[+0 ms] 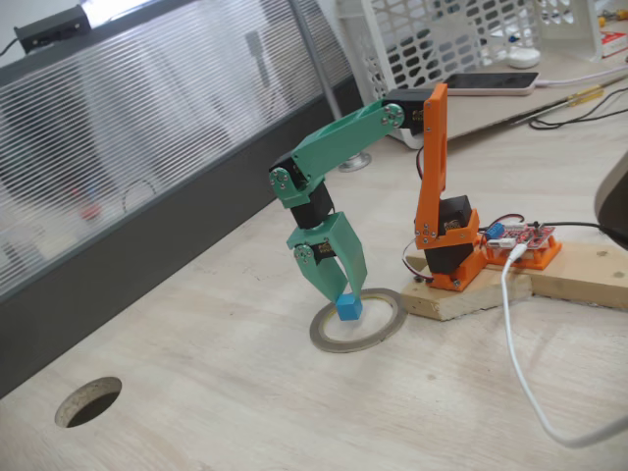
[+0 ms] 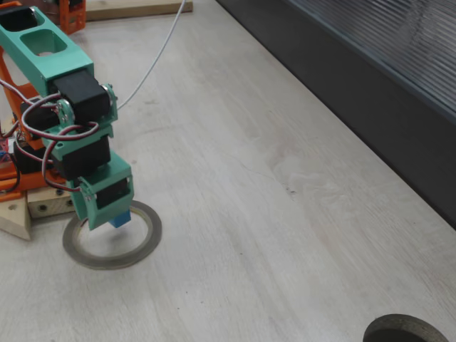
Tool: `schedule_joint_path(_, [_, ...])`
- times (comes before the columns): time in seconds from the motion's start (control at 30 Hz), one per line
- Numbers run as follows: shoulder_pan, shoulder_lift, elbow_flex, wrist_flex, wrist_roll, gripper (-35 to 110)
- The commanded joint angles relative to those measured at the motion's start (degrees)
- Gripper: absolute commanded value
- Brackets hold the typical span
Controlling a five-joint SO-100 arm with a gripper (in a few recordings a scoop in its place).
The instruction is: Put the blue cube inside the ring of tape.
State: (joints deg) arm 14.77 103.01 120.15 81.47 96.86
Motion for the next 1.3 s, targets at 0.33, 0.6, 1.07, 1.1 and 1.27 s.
schedule_joint_path(0.33, [0.7, 1.49, -0.26, 0.7, 0.18, 5])
schedule_joint_path(0.6, [0.79, 1.05, 0.44, 1.23, 0.7, 28])
schedule_joint_path(1.07, [0.88, 0.97, 0.44, 1.23, 0.7, 46])
schedule_joint_path(1.1, [0.88, 0.97, 0.44, 0.88, 0.7, 46])
schedule_joint_path(1.27, [0.88, 1.49, -0.18, 0.53, 0.7, 46])
